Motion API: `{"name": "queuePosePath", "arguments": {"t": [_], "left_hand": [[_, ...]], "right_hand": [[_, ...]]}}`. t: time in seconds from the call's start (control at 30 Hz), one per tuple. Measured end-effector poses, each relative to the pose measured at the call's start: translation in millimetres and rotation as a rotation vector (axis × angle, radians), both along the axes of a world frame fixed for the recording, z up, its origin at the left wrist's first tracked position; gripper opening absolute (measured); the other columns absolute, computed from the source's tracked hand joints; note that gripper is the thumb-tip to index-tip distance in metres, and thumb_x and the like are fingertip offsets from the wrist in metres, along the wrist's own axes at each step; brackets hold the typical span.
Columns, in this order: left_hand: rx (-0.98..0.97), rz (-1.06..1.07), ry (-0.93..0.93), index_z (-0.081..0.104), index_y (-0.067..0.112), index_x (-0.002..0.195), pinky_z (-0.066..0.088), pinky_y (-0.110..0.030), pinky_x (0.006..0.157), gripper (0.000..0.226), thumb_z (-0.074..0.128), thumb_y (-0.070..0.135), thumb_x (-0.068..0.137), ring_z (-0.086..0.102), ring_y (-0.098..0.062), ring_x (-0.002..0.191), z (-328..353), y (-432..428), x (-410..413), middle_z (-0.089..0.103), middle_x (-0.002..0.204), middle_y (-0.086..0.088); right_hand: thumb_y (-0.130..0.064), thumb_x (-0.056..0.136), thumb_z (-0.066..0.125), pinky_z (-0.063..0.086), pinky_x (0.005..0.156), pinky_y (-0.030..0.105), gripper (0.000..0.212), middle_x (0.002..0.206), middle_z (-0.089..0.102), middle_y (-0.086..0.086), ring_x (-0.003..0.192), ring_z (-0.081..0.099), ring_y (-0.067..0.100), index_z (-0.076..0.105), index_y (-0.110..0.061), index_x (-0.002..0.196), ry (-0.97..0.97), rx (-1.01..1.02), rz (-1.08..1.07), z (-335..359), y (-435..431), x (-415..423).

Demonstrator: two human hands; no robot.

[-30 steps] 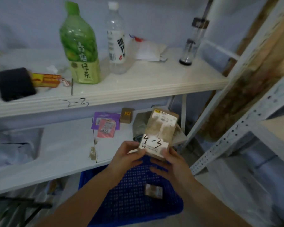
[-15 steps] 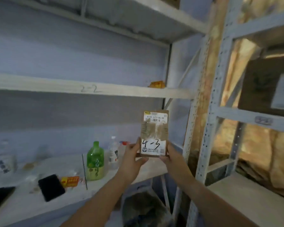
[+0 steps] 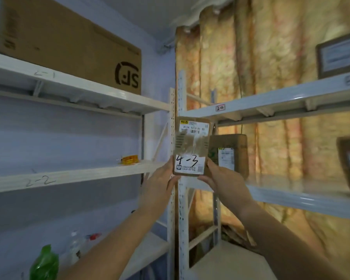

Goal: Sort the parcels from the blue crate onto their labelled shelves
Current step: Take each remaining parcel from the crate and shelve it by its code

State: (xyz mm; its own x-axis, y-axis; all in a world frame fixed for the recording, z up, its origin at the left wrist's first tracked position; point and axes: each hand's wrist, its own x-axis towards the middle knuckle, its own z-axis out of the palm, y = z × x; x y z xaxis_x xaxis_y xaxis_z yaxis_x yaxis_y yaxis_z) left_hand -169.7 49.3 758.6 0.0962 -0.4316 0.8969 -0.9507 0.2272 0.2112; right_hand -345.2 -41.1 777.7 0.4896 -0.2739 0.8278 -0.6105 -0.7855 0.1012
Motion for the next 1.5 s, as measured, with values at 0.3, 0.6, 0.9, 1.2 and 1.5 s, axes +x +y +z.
{"name": "queuePosePath", "arguments": {"t": [0.3, 0.6, 0.9, 1.2, 1.5], "left_hand": [[-0.003, -0.138, 0.146, 0.034, 0.024, 0.143, 0.046, -0.027, 0.094, 0.045, 0.042, 0.021, 0.098, 0.054, -0.013, 0.118, -5.3, -53.4, -95.9, 0.055, 0.131, 0.006], [0.057, -0.160, 0.133, 0.037, 0.027, 0.141, 0.048, -0.030, 0.089, 0.046, 0.046, 0.021, 0.096, 0.056, -0.018, 0.113, -16.5, -85.3, -126.1, 0.060, 0.126, 0.002], [0.296, -0.133, 0.109, 0.052, 0.023, 0.129, 0.050, -0.031, 0.089, 0.037, 0.055, 0.022, 0.092, 0.062, -0.017, 0.104, -111.6, -98.9, -116.6, 0.062, 0.124, 0.000], [0.653, -0.195, 0.208, 0.056, 0.019, 0.129, 0.050, -0.034, 0.092, 0.039, 0.058, 0.024, 0.090, 0.060, -0.023, 0.110, -228.8, -135.2, -104.2, 0.065, 0.122, -0.006], [0.890, -0.304, 0.302, 0.042, 0.020, 0.140, 0.043, -0.037, 0.104, 0.047, 0.051, 0.020, 0.093, 0.053, -0.025, 0.120, -327.4, -248.2, -140.1, 0.057, 0.134, -0.005]], "right_hand": [[-0.046, 0.097, 0.042, 0.032, 0.049, 0.029, 0.067, 0.090, 0.068, 0.000, 0.070, 0.065, 0.021, 0.017, -0.017, 0.151, 0.048, -0.139, -0.236, 8.5, -24.6, -89.4], [-0.037, 0.095, 0.052, 0.037, 0.050, 0.030, 0.057, 0.091, 0.070, 0.002, 0.075, 0.064, 0.025, 0.028, -0.027, 0.146, -0.077, 0.098, -0.208, -9.4, -43.4, -120.2], [-0.029, 0.091, 0.058, 0.043, 0.066, 0.033, 0.050, 0.105, 0.070, 0.008, 0.096, 0.065, 0.031, 0.040, -0.024, 0.137, -0.136, 0.387, -0.273, -123.5, -44.2, -106.4], [-0.038, 0.091, 0.056, 0.050, 0.076, 0.036, 0.049, 0.113, 0.069, 0.002, 0.099, 0.064, 0.028, 0.041, -0.025, 0.136, -0.085, 0.633, -0.349, -263.2, -79.8, -97.1], [-0.030, 0.094, 0.052, 0.052, 0.069, 0.032, 0.058, 0.110, 0.071, 0.001, 0.089, 0.068, 0.026, 0.027, -0.033, 0.146, -0.180, 0.745, -0.471, -368.4, -174.4, -125.0]]}}
